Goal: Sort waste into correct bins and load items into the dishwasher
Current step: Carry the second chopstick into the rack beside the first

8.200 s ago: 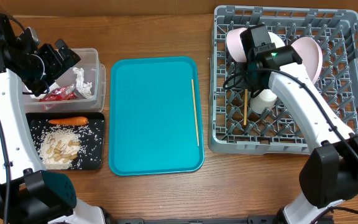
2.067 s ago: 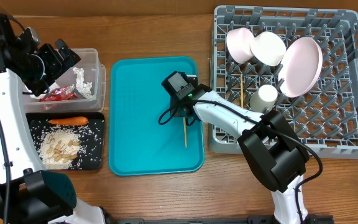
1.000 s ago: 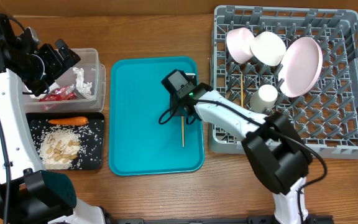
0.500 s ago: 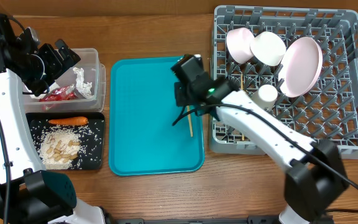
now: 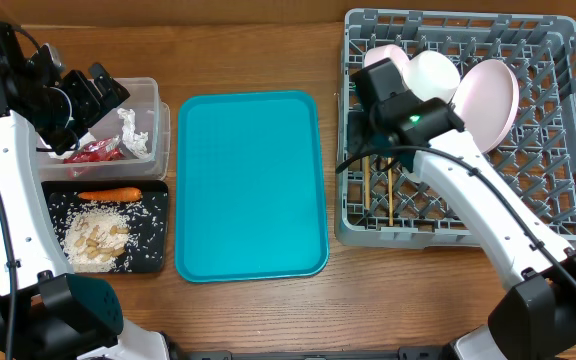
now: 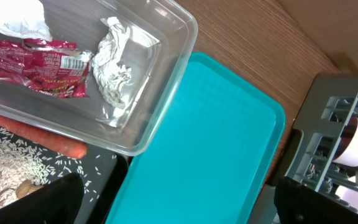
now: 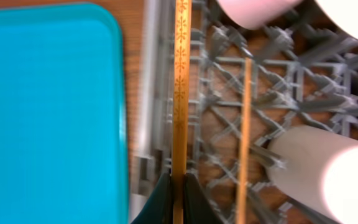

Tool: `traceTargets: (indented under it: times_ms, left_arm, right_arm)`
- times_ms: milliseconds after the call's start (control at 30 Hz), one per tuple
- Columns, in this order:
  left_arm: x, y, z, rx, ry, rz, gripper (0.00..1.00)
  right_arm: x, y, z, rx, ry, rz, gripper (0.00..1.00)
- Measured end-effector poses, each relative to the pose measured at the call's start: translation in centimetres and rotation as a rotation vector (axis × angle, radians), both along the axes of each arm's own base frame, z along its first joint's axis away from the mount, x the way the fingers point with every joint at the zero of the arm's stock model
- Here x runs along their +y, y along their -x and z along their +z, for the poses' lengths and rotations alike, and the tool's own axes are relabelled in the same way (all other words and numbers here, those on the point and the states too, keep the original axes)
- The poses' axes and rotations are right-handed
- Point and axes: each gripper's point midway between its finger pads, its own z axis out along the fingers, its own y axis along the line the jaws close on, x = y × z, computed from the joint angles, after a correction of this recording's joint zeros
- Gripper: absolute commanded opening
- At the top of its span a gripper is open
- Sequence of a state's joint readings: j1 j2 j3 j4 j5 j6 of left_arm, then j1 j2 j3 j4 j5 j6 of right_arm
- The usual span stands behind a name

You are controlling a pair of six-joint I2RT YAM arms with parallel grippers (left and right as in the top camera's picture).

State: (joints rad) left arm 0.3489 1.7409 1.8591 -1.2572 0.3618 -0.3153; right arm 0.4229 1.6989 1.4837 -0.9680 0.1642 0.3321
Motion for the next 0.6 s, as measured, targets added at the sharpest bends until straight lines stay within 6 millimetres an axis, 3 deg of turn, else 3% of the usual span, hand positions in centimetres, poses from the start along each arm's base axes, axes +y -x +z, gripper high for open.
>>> traceTargets:
  times_ms: [600]
  left_arm:
    - [0.0, 0.0, 0.0, 0.0, 0.0, 0.0, 1.0]
  right_arm:
    - [-2.6, 0.2, -0.7, 0.047, 0.051, 0.006, 0.04]
